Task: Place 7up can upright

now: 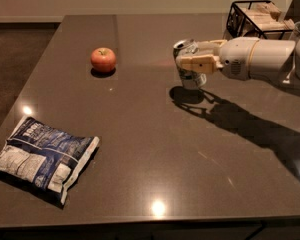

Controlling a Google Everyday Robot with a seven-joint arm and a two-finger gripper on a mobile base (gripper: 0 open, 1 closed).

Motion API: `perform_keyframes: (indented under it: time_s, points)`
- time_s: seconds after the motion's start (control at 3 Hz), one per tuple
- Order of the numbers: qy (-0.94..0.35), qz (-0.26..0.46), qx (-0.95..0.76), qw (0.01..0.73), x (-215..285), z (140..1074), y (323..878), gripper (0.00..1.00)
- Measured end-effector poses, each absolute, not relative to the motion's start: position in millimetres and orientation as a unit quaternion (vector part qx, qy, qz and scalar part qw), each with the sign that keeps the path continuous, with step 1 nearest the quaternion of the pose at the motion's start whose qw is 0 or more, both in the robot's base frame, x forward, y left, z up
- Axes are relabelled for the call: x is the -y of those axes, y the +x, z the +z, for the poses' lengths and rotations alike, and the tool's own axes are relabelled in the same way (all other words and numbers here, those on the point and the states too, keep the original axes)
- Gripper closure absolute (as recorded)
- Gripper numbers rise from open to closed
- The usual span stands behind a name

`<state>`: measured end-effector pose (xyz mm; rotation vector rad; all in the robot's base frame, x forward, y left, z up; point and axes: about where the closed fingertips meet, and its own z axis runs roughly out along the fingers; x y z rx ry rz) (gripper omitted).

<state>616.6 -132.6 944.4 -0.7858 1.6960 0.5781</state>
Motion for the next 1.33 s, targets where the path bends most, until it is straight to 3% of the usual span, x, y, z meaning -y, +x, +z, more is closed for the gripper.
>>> perform_keyframes:
  time_s: [1.0, 1.33]
  points:
    - [-0.298, 0.307, -0.644, 0.634, 126, 932, 618, 1.0]
    - [-0.281, 0.311, -0.644, 0.639, 128, 923, 619, 0.82]
